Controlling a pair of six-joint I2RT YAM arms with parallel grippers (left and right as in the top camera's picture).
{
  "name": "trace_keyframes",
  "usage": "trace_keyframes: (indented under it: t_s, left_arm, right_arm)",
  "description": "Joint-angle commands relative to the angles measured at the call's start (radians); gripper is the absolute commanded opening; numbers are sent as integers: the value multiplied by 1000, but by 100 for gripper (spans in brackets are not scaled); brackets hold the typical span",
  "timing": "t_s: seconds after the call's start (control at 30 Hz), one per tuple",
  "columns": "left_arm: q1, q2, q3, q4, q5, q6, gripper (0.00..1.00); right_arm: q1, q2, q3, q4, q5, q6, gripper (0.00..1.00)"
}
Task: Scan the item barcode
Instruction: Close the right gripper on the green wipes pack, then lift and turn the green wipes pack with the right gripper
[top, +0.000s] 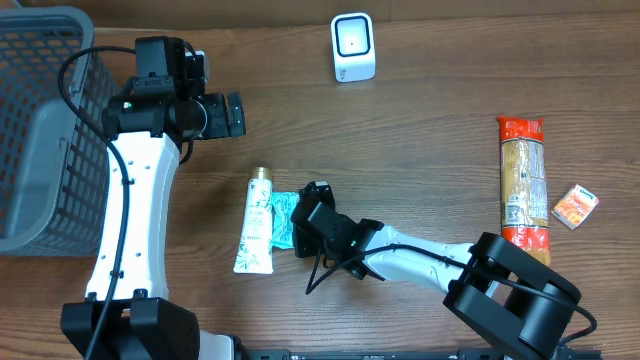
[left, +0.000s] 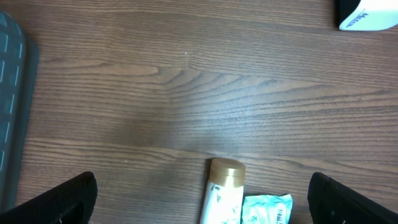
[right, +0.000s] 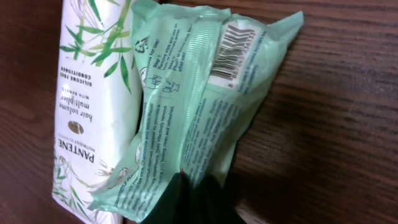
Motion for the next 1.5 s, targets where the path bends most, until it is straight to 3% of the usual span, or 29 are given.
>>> trace_keyframes:
  t_s: [0.0, 0.2, 0.7, 0.73, 0.8, 0.9, 0.97, 1.03, 1.13, 1.23, 1.27, 1.47]
  left_arm:
    - [-13, -5, 11, 4, -6, -14, 100]
    - [-13, -5, 11, 4, -6, -14, 100]
    - [-13, -5, 11, 4, -6, -14, 100]
    - [-13, -5, 11, 4, -5, -14, 100]
    - [-13, -5, 11, 4, -6, -14, 100]
    - [-13, -5, 11, 4, -6, -14, 100]
    - [-13, -5, 11, 4, -6, -14, 100]
    - [-13, -5, 11, 4, -6, -14, 100]
    - [-13, -5, 11, 4, -5, -14, 100]
    - [-13, -5, 11, 4, -6, -14, 100]
    - [-13, -5, 11, 4, -6, -14, 100]
    - [-13, -5, 11, 4, -5, -14, 100]
  right_arm:
    - [0, 19, -3, -2, -5, 0, 4]
    - [-54, -20, -3, -75, -4, -10, 4]
    - [-304, -187, 5, -330, -4, -351, 4]
    - [-313, -198, 10, -342, -4, -373, 9]
    - [-327, -225, 29, -363, -4, -402, 33]
    - [-344, -269, 69, -377, -5, -426, 51]
    - [-355, -302, 98, -377, -6, -426, 53]
    - [-361, -327, 124, -375, -32, -426, 53]
    - [-370, -338, 139, -357, -83, -420, 44]
    - [-395, -335, 138, -366, -103, -385, 20]
    - [-412, -334, 135, -369, -138, -370, 16]
    - [-495, -333, 106, -366, -376, -362, 13]
